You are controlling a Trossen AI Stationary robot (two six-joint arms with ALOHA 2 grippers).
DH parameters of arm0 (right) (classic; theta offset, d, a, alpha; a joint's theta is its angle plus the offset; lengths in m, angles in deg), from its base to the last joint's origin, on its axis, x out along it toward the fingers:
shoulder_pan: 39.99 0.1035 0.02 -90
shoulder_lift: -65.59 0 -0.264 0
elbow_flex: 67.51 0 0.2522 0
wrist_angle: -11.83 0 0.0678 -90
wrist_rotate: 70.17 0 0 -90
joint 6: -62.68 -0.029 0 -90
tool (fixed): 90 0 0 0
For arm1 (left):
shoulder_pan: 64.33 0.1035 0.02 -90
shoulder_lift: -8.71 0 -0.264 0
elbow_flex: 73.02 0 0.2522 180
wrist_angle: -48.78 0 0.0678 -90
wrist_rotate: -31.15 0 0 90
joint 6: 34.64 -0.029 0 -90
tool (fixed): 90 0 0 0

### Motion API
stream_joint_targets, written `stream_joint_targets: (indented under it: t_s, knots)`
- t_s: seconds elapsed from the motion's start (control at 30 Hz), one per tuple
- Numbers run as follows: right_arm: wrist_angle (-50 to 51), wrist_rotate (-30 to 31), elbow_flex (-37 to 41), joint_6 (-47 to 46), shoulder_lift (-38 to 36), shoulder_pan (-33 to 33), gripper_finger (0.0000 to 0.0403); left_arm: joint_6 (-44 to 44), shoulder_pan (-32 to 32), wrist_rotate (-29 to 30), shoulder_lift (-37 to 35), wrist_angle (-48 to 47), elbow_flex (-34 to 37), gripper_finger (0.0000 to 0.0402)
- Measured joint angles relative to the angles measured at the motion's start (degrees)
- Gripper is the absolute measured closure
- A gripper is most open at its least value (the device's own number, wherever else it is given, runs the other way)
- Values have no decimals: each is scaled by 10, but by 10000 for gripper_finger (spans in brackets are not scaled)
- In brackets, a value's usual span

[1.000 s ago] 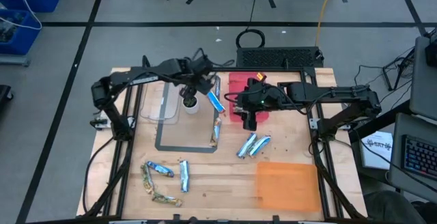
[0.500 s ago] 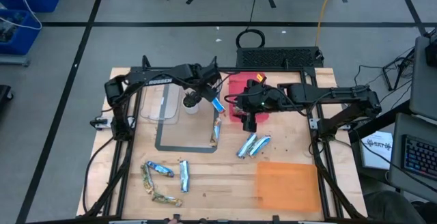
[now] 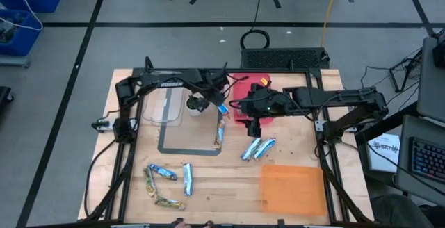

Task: Pick and place Granola Bars by type
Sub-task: Put the red granola bar into the red bin

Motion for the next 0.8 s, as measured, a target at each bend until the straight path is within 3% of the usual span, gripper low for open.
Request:
stream_joint_targets:
  t_s: [0.27, 0.67, 0.8]
  knots:
    - [-8, 0, 0, -5, 0, 5, 124, -4, 2, -15, 8, 38, 0, 78]
    - [-16, 0, 0, -5, 0, 5, 124, 21, 6, -51, 20, 17, 1, 78]
    - [-19, 0, 0, -5, 0, 5, 124, 35, -2, -23, 37, 21, 1, 78]
